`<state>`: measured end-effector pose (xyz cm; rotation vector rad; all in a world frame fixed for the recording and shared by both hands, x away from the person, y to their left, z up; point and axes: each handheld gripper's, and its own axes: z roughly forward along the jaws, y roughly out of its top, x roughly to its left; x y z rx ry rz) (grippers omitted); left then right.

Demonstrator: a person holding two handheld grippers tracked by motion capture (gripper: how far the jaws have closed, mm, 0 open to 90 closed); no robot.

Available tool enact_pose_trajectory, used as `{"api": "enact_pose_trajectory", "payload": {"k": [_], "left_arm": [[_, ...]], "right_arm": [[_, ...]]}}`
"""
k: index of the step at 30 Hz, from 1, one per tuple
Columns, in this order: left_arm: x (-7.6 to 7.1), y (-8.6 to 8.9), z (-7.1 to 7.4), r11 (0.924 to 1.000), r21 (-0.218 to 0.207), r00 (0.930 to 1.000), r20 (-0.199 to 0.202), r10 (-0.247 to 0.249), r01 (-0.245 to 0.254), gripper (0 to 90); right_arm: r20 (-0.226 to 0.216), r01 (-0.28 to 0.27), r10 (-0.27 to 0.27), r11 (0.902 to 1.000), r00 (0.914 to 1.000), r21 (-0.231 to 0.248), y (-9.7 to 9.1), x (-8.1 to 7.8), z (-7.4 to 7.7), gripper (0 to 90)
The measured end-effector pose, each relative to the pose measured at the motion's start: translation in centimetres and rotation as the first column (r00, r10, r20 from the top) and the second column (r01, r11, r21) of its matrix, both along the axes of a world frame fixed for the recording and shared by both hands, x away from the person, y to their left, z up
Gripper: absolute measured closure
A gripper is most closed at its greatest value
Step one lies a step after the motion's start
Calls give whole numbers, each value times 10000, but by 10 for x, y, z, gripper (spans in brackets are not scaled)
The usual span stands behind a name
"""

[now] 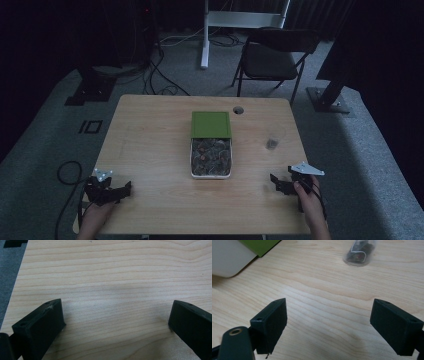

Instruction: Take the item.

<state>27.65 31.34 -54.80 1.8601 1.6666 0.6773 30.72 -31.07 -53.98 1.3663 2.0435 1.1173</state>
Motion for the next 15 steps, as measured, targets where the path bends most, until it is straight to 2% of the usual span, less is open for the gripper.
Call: {"api": "enact_pose_trajectory", "payload": {"k": [4, 7, 10, 15], "left_arm": [[0, 0, 0, 10000, -1, 10000, -1, -2, 2, 5], [0, 0, 0, 10000, -1, 10000, 0, -3, 3, 5], [0, 0, 0, 10000, 0, 10000, 0, -1, 1, 5], [0, 0, 0, 10000, -2, 10000, 2, 0, 0, 5]], "right_arm": [[-58, -507, 505, 9983, 9987, -284, 2, -4, -5, 143], [-58, -1083, 1082, 9903, 9941, -870, 4, -8, -7, 143], [-21, -1218, 1220, 9902, 9925, -683, 5, -11, -8, 143], [80, -1651, 1661, 9838, 9861, -698, 5, -16, -9, 143]]}}
